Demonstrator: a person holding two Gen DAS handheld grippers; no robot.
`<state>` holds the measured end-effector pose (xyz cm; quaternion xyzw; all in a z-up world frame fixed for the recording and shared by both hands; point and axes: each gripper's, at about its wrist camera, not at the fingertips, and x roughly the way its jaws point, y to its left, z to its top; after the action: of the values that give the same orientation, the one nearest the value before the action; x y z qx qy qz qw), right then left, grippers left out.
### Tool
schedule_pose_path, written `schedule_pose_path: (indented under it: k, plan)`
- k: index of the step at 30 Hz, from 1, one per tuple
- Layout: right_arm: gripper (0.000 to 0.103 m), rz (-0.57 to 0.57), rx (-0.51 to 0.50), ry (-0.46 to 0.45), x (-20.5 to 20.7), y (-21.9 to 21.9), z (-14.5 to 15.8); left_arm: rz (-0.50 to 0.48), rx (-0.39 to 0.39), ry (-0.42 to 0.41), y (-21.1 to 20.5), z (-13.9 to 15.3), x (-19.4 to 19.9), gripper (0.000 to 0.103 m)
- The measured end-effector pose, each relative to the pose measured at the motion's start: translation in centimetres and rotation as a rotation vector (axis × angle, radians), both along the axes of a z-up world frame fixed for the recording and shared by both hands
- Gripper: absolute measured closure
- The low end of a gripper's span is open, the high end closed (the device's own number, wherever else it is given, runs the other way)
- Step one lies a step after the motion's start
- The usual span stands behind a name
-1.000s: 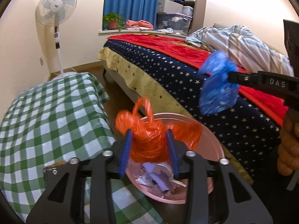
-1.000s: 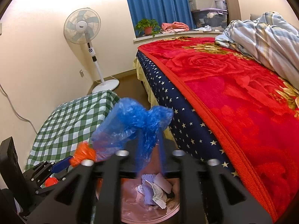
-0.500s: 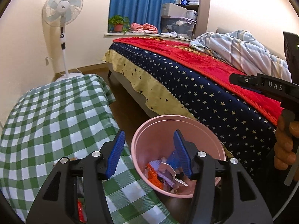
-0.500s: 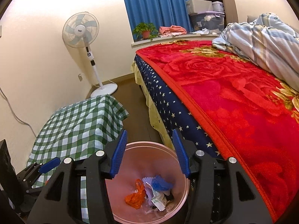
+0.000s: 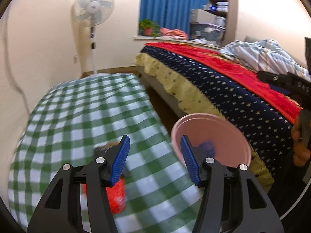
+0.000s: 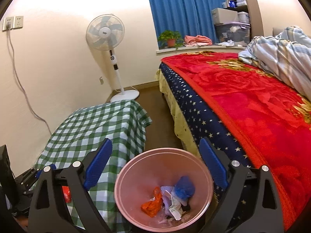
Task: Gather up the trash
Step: 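Move both tools back over the mattress toward the red bag and black packet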
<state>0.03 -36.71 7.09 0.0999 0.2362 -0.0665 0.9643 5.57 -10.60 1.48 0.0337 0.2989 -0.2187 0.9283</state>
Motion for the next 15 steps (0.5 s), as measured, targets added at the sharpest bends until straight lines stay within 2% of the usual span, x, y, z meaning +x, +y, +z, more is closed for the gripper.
schedule_pose_path:
  k: [8,11,12,14,15]
  plan:
    - [0.012,0.063,0.004,-0.042,-1.0,2.6,0.9,0.214,-0.033,0.060,5.5,-3.0,-0.9,0.049]
    - [0.012,0.099,-0.034,-0.042,-1.0,4.4,1.1,0.282,-0.040,0.087,6.6,-4.6,-1.0,0.048]
    - [0.012,0.108,-0.045,-0.039,-1.0,4.7,1.0,0.297,-0.043,0.093,6.7,-5.0,-1.1,0.047]
    - [0.012,0.133,-0.066,-0.029,-0.8,5.7,0.7,0.320,-0.048,0.110,7.0,-6.1,-1.2,0.036]
    - [0.012,0.145,-0.068,-0.022,-0.7,6.0,0.6,0.329,-0.045,0.115,7.0,-6.5,-1.2,0.036]
